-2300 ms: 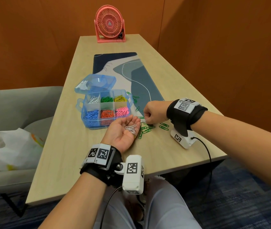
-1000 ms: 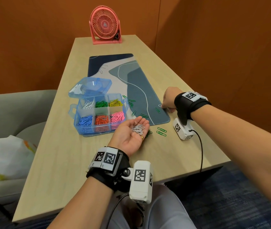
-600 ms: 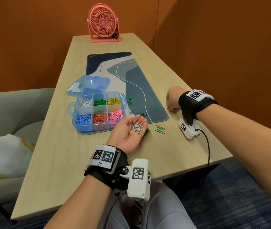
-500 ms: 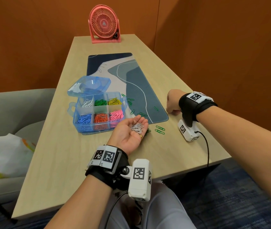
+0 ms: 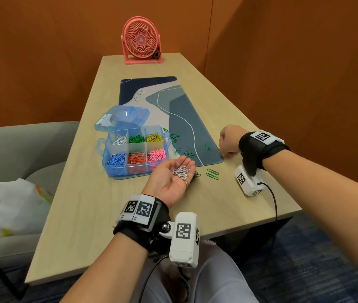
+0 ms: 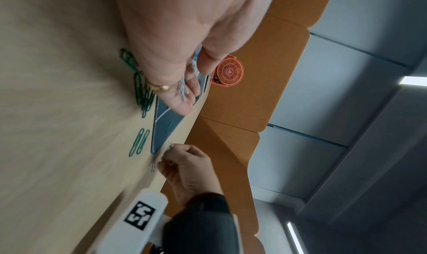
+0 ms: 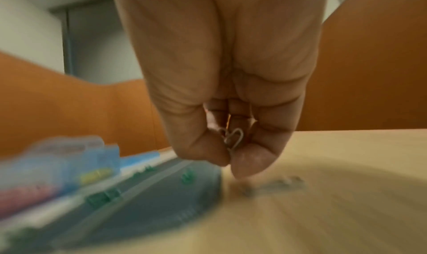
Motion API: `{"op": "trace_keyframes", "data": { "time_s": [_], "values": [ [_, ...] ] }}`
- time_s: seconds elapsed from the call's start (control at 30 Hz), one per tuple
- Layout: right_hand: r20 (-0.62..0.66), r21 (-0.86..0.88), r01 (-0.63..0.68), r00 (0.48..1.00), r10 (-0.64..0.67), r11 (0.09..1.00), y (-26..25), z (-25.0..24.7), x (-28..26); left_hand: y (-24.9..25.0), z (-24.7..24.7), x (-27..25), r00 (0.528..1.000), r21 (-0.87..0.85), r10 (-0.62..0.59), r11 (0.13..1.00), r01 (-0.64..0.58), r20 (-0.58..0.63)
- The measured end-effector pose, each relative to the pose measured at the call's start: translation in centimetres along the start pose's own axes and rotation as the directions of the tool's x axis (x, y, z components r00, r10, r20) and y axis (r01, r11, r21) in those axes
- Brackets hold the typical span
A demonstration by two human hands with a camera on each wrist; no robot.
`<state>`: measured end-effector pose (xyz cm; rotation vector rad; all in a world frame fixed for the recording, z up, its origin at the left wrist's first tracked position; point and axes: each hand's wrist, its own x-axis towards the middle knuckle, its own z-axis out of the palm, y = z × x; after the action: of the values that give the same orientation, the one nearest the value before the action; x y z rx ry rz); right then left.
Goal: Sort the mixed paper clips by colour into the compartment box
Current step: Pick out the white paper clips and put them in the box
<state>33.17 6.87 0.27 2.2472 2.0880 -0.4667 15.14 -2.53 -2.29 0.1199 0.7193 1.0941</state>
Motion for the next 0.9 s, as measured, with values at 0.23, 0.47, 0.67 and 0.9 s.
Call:
{"op": "trace_keyframes", "data": {
  "time_s": [0.23, 0.47, 0.67, 0.9],
  "values": [
    [0.090, 0.406, 0.269, 0.939, -0.331, 0.873, -4.1, -2.2, -4.9, -0.7, 0.6, 0.8, 0.999, -0.023, -0.040, 0.999, 0.040, -0.002],
    [0.020, 0.160, 0.162, 0.986, -0.168, 0.974, -2.6, -2.9, -3.2, -1.1, 0.8, 1.0, 0.998, -0.033, -0.046, 0.998, 0.045, -0.030],
    [0.089, -0.210, 0.000, 0.996, 0.019, 0.978, 0.0, -1.0, -1.3, -0.9, 0.7, 0.5, 0.999, 0.009, -0.026, 1.000, 0.026, -0.038],
    [0.137, -0.179, -0.019, 0.990, 0.044, 0.984, 1.0, -0.5, -0.9, -0.7, 0.7, 0.3, 0.999, -0.005, -0.013, 1.000, 0.013, -0.033]
  ]
}}
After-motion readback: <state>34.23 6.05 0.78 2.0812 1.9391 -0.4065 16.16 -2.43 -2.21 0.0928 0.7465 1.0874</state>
